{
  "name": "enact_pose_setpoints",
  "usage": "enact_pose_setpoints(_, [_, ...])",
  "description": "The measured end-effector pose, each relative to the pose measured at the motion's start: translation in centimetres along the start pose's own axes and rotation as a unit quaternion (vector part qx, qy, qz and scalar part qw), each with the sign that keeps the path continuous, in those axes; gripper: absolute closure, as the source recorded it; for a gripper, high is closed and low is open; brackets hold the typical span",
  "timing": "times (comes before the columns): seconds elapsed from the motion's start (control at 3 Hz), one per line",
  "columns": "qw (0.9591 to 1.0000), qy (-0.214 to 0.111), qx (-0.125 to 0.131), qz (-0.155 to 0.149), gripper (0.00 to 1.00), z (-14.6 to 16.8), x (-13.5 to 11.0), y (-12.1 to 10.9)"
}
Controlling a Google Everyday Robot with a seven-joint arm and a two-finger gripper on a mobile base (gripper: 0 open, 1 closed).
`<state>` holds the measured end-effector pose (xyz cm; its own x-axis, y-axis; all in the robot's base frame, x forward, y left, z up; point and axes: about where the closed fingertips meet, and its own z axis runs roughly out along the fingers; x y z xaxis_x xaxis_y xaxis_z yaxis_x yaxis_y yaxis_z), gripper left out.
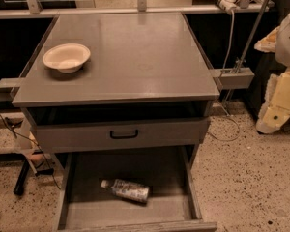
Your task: Pick blue plastic bottle from middle drawer and place on counter
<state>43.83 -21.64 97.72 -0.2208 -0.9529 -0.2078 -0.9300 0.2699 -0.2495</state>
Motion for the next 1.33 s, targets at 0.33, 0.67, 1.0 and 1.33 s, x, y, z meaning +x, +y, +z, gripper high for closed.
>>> enact_pose_setpoints(0.33, [1.0, 0.0, 0.0, 0.0, 0.0, 0.0, 0.0, 0.0])
enact_pose_setpoints(0.67, [0.9999, 0.008, 0.001, 0.008, 0.0, 0.6, -0.1, 0.3])
enact_pose_setpoints(1.0, [0.9997, 0.022, 0.007, 0.013, 0.0, 3.0, -0.6, 2.1])
enact_pose_setpoints(1.33, [0.9992, 0.035, -0.015, 0.014, 0.0, 7.7, -0.9, 4.1])
